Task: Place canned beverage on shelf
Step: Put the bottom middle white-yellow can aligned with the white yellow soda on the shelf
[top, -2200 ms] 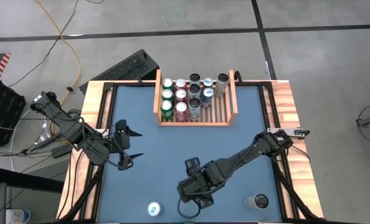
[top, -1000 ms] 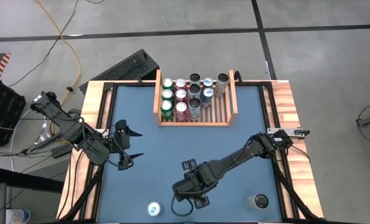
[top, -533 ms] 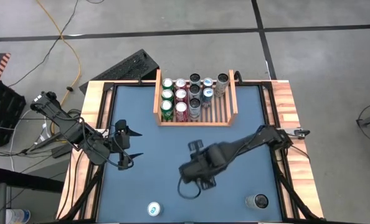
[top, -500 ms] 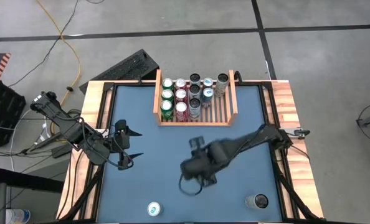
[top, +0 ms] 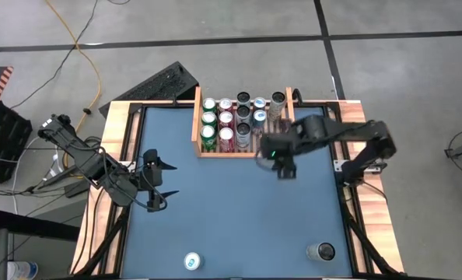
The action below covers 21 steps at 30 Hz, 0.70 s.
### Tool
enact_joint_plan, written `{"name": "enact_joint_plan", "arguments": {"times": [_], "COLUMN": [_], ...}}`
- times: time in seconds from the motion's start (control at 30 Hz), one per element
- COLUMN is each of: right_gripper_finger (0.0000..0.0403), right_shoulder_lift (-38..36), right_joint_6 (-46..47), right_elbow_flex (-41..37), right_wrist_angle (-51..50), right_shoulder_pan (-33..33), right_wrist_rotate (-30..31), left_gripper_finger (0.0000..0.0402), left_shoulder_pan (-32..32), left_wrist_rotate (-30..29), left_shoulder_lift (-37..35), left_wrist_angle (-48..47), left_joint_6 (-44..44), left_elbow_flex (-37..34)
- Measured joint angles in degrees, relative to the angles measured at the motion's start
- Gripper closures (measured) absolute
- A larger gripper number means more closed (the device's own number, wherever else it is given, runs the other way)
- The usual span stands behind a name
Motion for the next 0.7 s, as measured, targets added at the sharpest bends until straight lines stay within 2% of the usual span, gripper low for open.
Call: {"name": "enact_joint_plan", "arguments": {"times": [0.17, 0.3, 0.4, 0.7], "right_gripper_finger": [0.0244, 0.0244, 0.0244, 0.0244], "right_shoulder_lift": [-7.51, -8.39, -6.77, 1.19], "right_joint_6": [-6.24, -12.63, -16.84, -25.14], "right_elbow_flex": [-8.63, -11.42, -11.25, -11.40], "right_wrist_angle": [7.57, 12.37, 14.38, 13.12], "right_shoulder_pan": [-10.09, -18.13, -23.31, -34.64], "right_wrist_rotate": [-0.45, -3.35, -5.71, -7.30], "left_gripper_finger": [0.0060, 0.0060, 0.0060, 0.0060], "left_shoulder_pan": [0.00, 0.00, 0.01, 0.02], "left_wrist_rotate": [-0.15, -0.64, -1.79, -1.99], "left_shoulder_lift": [-0.01, 0.01, -0.01, 0.00], "left_wrist_angle": [-0.01, 0.00, -0.02, -0.06], "left_joint_6": [-0.44, -0.48, -0.93, -0.94], "left_elbow_flex": [0.00, 0.00, 0.00, 0.00]}}
